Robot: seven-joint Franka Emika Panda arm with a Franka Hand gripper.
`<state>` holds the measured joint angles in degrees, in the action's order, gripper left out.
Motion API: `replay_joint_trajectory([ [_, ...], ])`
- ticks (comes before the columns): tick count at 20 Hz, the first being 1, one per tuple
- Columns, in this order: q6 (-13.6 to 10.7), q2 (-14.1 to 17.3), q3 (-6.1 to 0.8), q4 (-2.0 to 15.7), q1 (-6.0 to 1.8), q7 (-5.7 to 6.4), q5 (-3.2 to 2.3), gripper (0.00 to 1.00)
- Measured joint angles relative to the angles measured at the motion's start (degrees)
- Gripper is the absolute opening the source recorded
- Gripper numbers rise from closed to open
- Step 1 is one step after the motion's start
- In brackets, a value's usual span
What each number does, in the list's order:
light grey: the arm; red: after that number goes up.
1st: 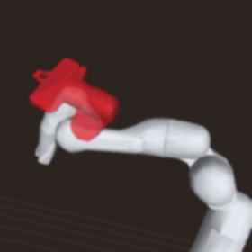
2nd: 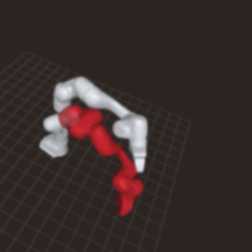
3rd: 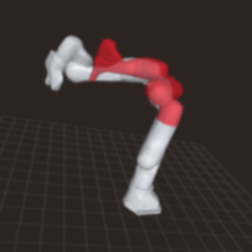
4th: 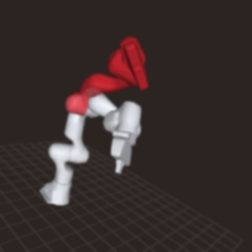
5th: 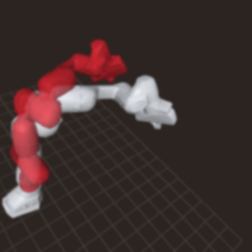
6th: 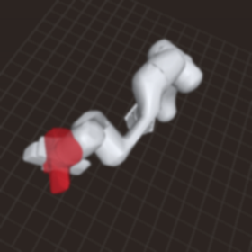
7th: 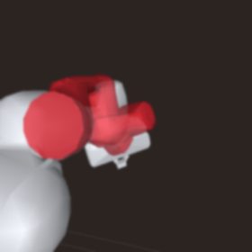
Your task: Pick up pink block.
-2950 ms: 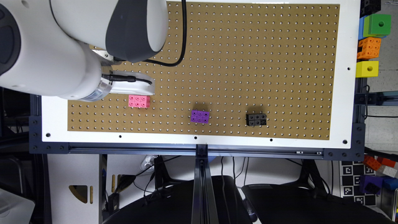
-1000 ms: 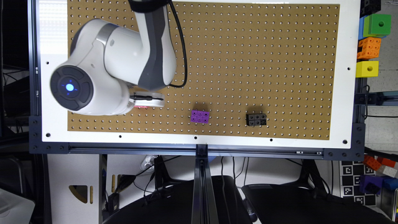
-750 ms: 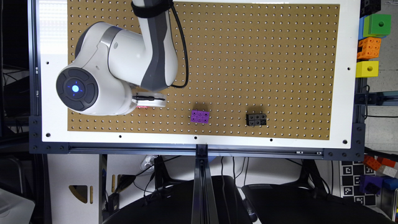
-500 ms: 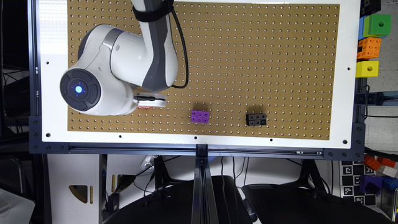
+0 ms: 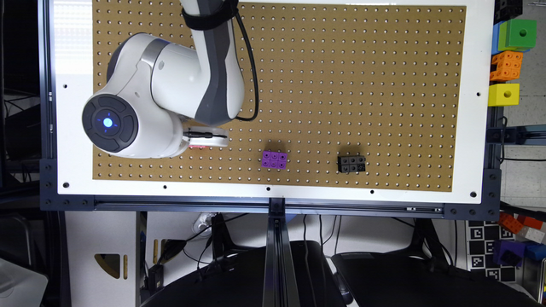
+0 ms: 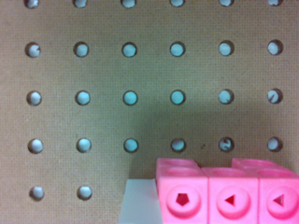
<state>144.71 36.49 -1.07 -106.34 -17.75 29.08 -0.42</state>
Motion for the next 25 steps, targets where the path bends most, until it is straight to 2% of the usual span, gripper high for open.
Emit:
replay_joint_trajectory([
  [2, -0.7, -0.8, 0.0, 0.0, 0.0, 0.0, 0.0, 0.0],
  [7, -4.6, -4.3, 0.0, -0.01, 0.0, 0.0, 0.0, 0.0],
  [19, -11.2, -11.0, 0.0, -0.02, 0.0, 0.0, 0.0, 0.0],
  [25, -11.5, -11.3, -0.01, -0.05, 0.0, 0.0, 0.0, 0.0],
])
